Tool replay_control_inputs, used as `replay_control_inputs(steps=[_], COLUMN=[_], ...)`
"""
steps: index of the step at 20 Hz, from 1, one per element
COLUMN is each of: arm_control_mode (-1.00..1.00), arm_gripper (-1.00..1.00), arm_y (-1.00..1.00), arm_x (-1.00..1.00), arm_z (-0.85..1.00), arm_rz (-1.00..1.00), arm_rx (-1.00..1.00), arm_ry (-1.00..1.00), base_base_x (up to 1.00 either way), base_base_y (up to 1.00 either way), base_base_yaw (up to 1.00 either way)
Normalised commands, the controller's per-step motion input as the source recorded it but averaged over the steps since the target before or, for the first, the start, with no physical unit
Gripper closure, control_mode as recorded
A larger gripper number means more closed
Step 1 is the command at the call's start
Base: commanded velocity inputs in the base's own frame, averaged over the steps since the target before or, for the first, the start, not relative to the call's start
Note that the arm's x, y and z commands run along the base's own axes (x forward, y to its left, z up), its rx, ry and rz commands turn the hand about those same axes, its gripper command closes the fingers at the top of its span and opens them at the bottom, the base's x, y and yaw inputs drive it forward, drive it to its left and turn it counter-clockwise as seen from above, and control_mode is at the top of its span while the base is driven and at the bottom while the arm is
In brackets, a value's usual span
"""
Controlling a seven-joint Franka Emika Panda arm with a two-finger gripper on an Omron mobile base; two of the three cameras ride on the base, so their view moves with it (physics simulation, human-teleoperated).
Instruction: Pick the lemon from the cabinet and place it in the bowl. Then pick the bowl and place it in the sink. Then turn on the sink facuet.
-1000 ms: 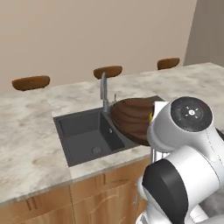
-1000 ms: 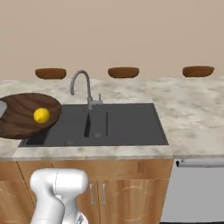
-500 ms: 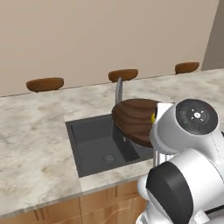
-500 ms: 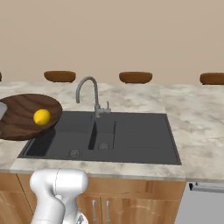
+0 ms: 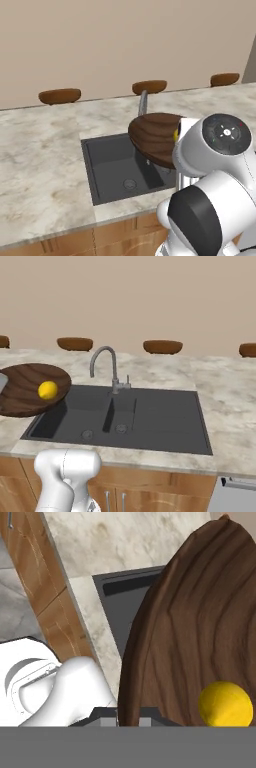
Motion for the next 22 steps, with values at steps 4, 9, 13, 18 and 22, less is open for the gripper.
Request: replay_control_inputs(steps=[4, 9, 13, 18, 22], arm_control_mode=[1.0, 1.0, 1.0, -1.0, -1.0], arm_gripper=[1.0, 1.0, 1.0, 1.0, 1.0], arm_y=[0.0, 0.0, 0.0, 0.16, 0.56], arm_x=[0.0, 0.0, 0.0, 0.07, 0.37], arm_z=[0.0, 0.0, 0.0, -0.22, -0.78], arm_rz=[0.0, 0.0, 0.0, 0.0, 0.0], arm_rx=[0.0, 0.0, 0.0, 0.0, 0.01], arm_ry=[0.0, 0.0, 0.0, 0.1, 0.09], base_base_x=[0.45, 0.5, 0.15, 0.01, 0.0], base_base_y=[-0.29, -0.15, -0.06, 0.0, 0.0], base_base_yaw=[0.01, 0.0, -0.04, 0.0, 0.0])
